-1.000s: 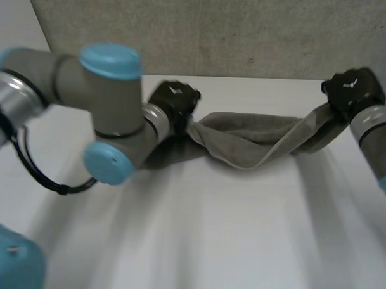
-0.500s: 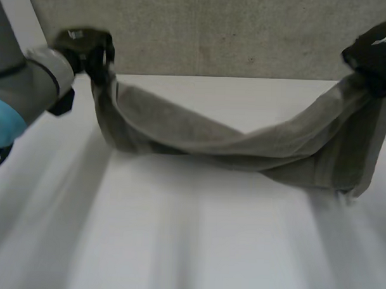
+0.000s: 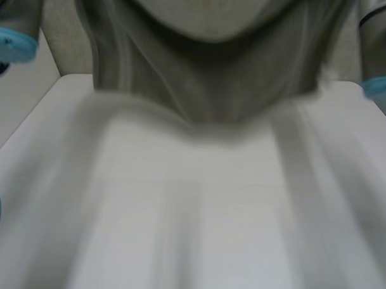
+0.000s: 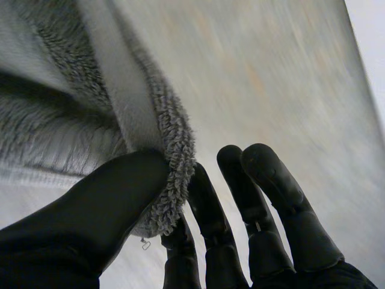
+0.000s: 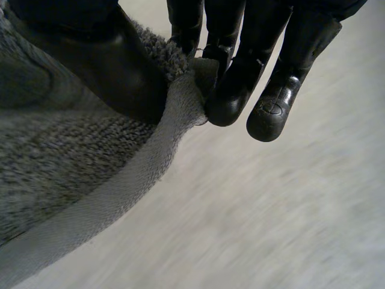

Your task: Fold the towel.

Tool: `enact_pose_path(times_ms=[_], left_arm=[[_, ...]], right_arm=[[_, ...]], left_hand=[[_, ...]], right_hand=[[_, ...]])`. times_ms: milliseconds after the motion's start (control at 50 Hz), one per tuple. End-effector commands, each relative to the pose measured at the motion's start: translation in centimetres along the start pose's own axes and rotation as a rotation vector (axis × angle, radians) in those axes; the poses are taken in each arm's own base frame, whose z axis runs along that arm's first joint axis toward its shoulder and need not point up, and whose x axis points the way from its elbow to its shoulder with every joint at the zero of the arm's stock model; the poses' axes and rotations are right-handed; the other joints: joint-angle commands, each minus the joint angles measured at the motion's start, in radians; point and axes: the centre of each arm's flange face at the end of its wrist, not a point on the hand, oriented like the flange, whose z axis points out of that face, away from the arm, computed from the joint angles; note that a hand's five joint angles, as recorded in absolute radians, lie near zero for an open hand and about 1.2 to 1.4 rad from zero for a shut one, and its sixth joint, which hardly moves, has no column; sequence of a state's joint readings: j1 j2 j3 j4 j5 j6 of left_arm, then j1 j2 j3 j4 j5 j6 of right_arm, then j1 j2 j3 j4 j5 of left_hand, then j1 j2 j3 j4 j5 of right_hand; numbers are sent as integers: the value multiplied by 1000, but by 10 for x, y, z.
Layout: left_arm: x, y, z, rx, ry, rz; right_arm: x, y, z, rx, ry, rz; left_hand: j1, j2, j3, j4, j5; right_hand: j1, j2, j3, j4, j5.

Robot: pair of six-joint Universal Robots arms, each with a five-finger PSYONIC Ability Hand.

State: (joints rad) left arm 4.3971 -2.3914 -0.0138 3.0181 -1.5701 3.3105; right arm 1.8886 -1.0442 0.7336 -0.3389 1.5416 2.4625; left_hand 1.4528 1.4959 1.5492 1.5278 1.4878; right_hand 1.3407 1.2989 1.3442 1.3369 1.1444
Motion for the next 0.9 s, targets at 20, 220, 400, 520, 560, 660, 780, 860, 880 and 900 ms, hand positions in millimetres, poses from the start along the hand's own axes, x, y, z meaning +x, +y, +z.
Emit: enact_pose_path(times_ms=[20,220,400,520,560,660,780,860,880,900], left_arm=[[-12,-5,2,3,-16,-131],[15,151,-80,-649,109,-155],[26,226,-163,-875,163,-116],[27,222,-186,-888,215,-34],[27,208,-192,-876,244,-32],[19,182,-193,-831,273,-50],[8,164,-197,-788,272,-40],[-5,164,-197,-769,238,-17],[-14,168,-197,-767,221,9],[-22,173,-199,-767,212,47]], right_arm=[[10,-10,-15,33,-85,71],[-64,56,-85,-299,-485,68],[-111,117,-154,-509,-698,-40],[-115,125,-173,-562,-735,-33],[-110,120,-175,-569,-734,-32],[-91,97,-172,-550,-706,-27],[-74,76,-180,-584,-681,51],[-64,72,-184,-616,-660,94],[-59,75,-186,-633,-649,104],[-56,76,-188,-638,-646,109]], left_hand=[[-57,-100,-153,-132,-266],[-57,-100,-153,-132,-266],[-57,-100,-153,-132,-266],[-57,-100,-153,-132,-266],[-57,-100,-153,-132,-266],[-57,-100,-153,-132,-266],[-57,-100,-153,-132,-266],[-57,-100,-153,-132,-266],[-57,-100,-153,-132,-266],[-57,-100,-153,-132,-266]], right_hand=[[56,97,52,59,77],[56,97,52,59,77],[56,97,52,59,77],[56,97,52,59,77],[56,97,52,59,77],[56,97,52,59,77],[56,97,52,59,77],[56,97,52,59,77],[56,97,52,59,77],[56,97,52,59,77]])
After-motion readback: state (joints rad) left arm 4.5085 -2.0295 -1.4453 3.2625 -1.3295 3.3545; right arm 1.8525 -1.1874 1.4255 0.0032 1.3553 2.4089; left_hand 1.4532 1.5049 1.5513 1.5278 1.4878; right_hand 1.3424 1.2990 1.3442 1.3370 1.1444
